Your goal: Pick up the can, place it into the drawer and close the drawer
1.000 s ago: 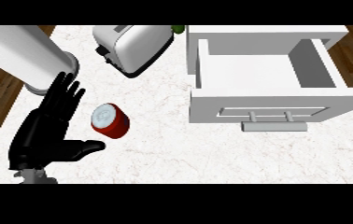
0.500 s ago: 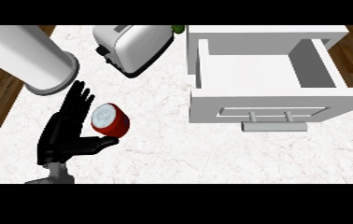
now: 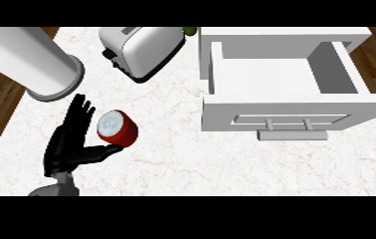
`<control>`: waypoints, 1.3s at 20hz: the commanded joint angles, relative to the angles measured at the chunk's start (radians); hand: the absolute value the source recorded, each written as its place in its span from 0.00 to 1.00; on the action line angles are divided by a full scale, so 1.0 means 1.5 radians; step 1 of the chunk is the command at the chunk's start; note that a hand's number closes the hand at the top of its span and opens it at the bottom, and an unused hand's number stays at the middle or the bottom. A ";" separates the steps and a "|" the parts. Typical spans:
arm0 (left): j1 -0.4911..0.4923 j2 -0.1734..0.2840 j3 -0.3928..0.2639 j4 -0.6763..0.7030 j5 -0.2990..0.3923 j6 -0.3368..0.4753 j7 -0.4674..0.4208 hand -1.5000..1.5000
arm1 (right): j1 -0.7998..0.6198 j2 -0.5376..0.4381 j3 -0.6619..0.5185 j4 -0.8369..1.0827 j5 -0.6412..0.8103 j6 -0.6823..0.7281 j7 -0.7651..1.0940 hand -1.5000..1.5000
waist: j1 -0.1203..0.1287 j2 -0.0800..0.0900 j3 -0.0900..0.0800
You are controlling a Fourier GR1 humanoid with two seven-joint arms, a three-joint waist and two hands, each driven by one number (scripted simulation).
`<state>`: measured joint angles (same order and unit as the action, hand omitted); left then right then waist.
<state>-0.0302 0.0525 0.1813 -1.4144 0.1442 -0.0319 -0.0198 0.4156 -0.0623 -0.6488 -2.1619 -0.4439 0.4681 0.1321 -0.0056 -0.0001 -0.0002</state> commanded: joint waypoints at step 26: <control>-0.153 0.032 0.059 0.425 0.060 -0.079 -0.206 0.00 | -0.018 0.016 -0.077 -0.010 -0.041 0.061 0.043 0.00 | -0.001 0.000 0.000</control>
<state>-0.2209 0.0876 0.2537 -0.7957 0.1967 -0.1358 -0.3569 0.4043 -0.0290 -0.7409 -2.2011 -0.5013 0.5397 0.2039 -0.0082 0.0001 -0.0005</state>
